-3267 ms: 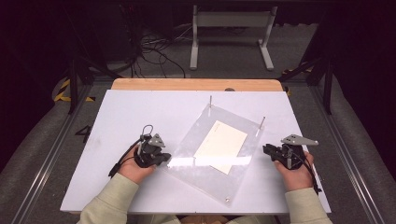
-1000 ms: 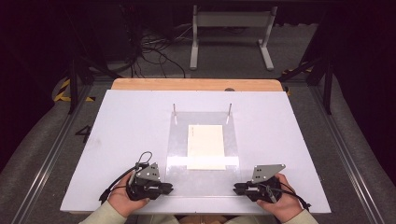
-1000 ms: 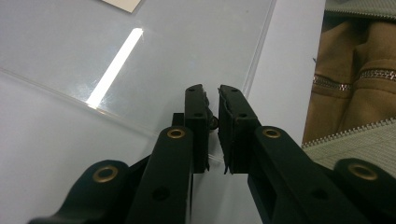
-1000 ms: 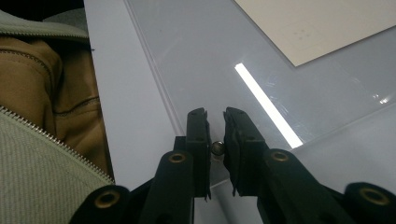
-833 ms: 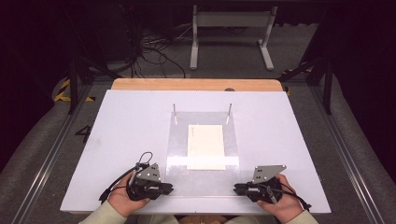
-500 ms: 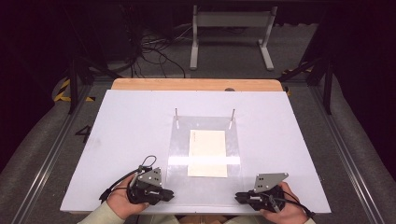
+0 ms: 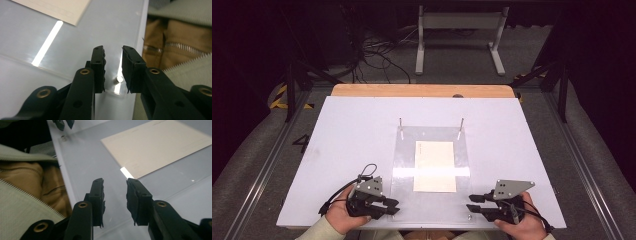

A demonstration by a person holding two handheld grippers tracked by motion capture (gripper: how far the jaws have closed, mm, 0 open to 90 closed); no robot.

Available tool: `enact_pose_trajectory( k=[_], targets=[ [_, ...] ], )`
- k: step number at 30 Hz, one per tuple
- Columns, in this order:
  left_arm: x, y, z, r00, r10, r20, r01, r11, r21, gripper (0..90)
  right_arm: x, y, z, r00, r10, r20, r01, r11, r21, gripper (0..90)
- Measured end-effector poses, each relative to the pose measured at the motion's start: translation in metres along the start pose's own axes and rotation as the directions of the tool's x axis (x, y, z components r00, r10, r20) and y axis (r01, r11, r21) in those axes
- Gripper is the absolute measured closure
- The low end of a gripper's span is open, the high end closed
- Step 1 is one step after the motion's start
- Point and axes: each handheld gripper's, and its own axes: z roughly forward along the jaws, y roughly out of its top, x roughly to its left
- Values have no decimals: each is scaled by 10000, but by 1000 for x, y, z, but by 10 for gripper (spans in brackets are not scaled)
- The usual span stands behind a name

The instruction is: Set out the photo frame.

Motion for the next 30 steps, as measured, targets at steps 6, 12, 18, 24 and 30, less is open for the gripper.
enact_pose_trajectory(
  k=[6,12,18,24,30],
  targets=[
    [14,7,-17,9921,-636,-1080,503,9913,-1213,650,-14,11,-2,9977,132,659,-97,9985,-532,651],
    [38,11,-26,9641,-1500,-2191,943,9648,-2456,558,-29,30,8,9728,920,2127,-849,9955,-422,669],
    [41,3,-33,9436,-1827,-2761,1042,9555,-2760,554,-47,45,14,9482,1667,2704,-1488,9852,-857,681],
    [43,-3,-41,9246,-1955,-3270,1010,9534,-2844,559,-62,62,16,9352,1476,3220,-1240,9879,-927,716],
    [48,-10,-47,9135,-2197,-3423,1172,9481,-2956,560,-79,77,25,9172,1749,3579,-1456,9835,-1075,724]
  ],
)
